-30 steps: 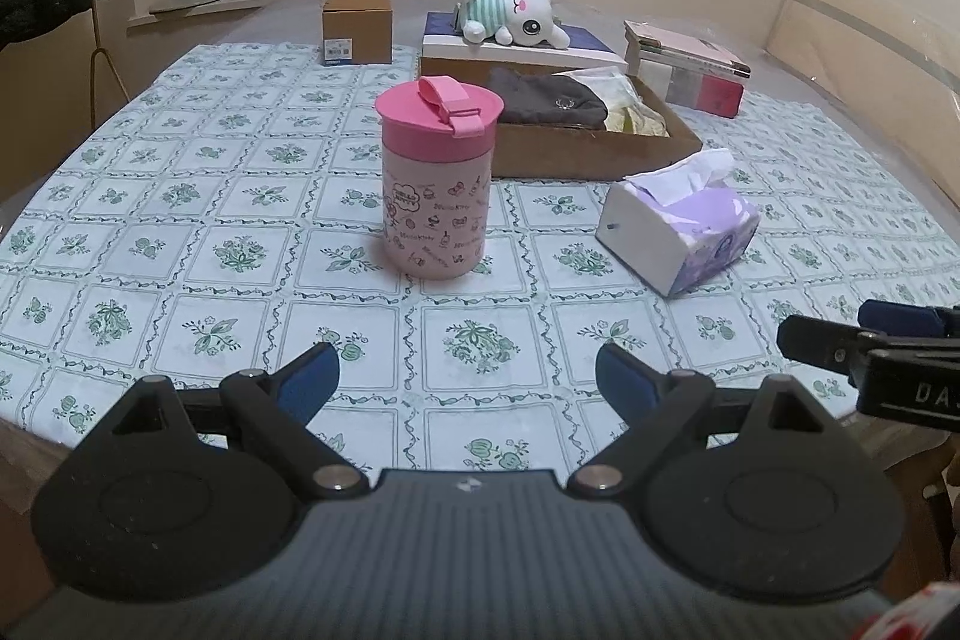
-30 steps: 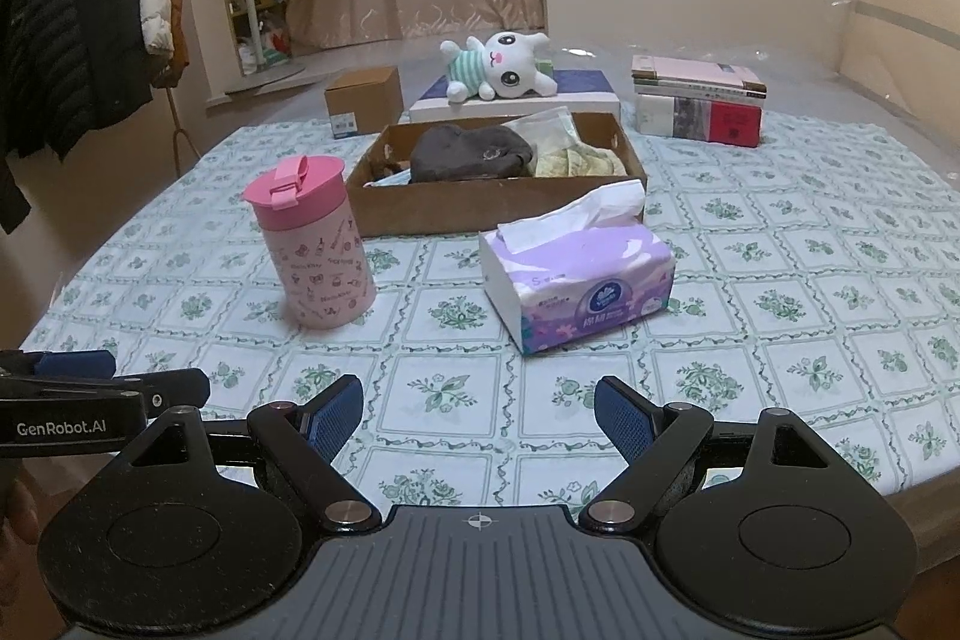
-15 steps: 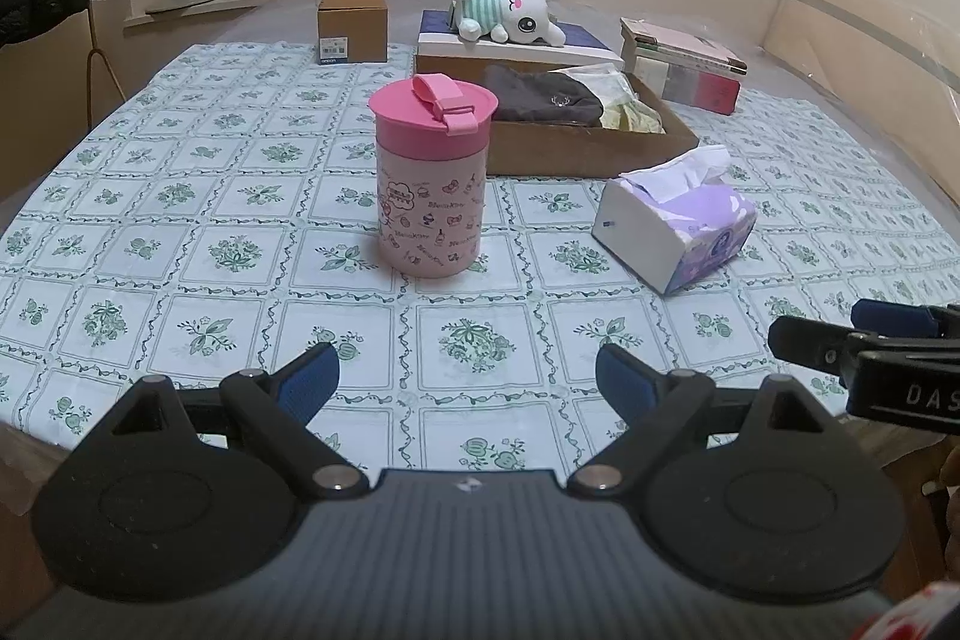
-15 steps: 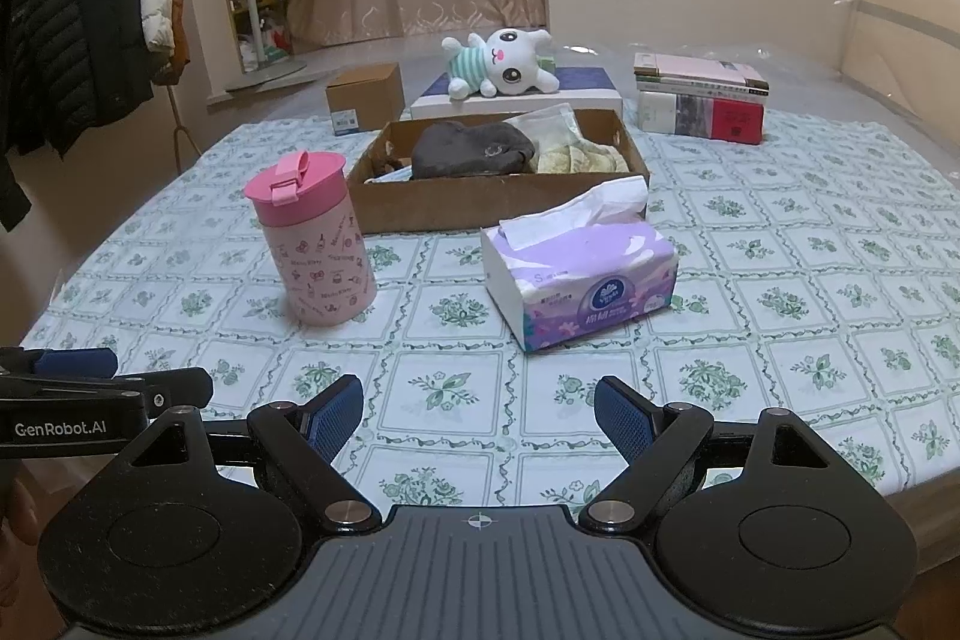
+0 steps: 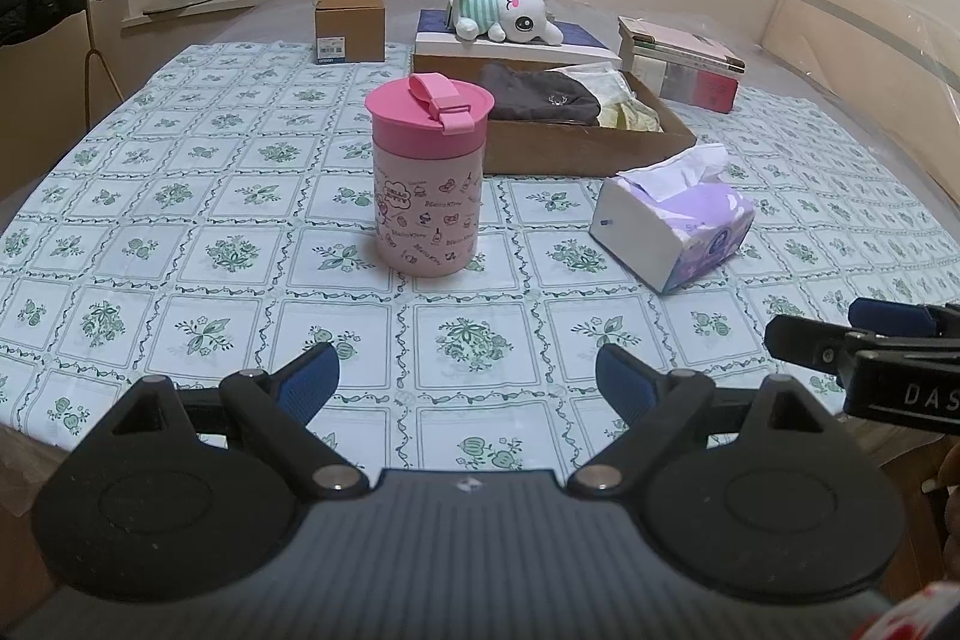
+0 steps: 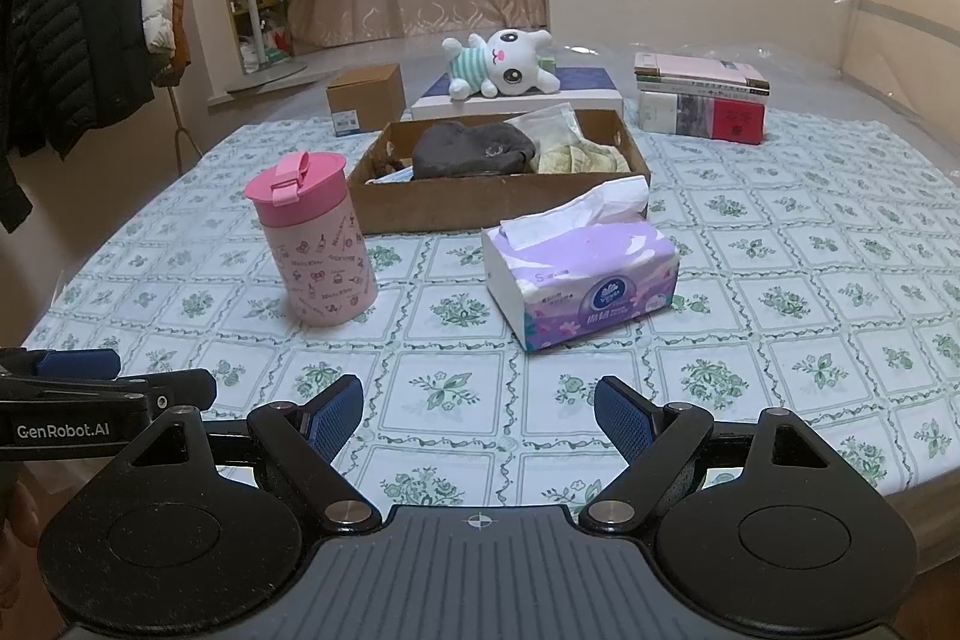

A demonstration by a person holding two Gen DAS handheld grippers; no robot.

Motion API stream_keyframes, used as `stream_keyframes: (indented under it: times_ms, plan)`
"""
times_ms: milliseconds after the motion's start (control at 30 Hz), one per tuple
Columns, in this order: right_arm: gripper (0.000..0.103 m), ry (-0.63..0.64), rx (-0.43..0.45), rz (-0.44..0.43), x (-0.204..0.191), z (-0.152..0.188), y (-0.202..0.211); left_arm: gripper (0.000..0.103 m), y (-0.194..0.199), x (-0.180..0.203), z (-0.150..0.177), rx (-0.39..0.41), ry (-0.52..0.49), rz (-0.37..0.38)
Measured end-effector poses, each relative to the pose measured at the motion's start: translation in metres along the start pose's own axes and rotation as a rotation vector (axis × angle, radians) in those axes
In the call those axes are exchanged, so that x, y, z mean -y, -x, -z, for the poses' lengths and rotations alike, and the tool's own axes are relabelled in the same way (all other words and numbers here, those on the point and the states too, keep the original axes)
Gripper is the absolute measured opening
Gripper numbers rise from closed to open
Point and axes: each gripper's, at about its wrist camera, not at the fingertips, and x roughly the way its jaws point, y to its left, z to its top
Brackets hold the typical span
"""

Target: Organize soft objects

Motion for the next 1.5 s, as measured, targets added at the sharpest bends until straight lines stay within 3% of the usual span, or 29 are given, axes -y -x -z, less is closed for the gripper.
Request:
stream_keyframes:
  times_ms: [1500]
  plan:
    - [0.084, 0.003, 0.003, -0.003, -0.0015, -0.0013, 0.0011, 0.091, 0.0025, 0.0029, -0.0004, 0.006, 0.0, 0.014]
